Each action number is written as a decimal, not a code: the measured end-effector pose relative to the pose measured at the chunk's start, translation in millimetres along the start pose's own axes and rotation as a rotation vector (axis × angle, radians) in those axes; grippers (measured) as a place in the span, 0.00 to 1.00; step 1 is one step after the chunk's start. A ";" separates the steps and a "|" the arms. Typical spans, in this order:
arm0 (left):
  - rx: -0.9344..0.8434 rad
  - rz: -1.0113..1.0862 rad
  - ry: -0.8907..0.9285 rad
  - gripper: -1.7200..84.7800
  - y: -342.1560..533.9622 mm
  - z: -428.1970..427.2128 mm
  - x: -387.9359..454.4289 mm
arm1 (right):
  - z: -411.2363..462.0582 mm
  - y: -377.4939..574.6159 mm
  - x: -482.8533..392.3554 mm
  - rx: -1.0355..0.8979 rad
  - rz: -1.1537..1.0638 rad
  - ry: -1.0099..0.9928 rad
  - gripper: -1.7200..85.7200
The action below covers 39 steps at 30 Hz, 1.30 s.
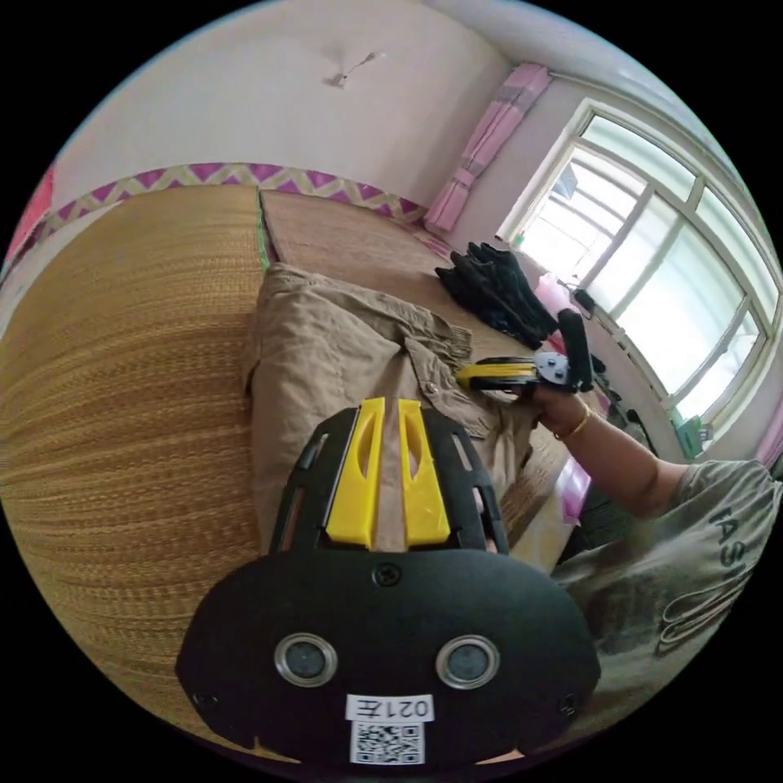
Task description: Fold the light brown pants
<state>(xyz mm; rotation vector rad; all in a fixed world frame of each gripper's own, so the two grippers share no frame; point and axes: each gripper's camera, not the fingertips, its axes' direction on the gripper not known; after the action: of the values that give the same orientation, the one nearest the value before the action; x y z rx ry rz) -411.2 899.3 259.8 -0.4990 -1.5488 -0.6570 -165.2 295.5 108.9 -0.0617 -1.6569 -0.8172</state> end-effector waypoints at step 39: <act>-0.311 -0.184 0.450 0.05 197.8 202.8 -199.0 | -62.9 -53.7 131.0 -0.078 0.358 -0.397 0.08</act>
<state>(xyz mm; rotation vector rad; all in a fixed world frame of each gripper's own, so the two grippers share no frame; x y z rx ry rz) -412.7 1195.5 80.6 -0.4050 -1.0781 -1.0825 -172.8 170.8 200.4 -0.5906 -1.9072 -0.6186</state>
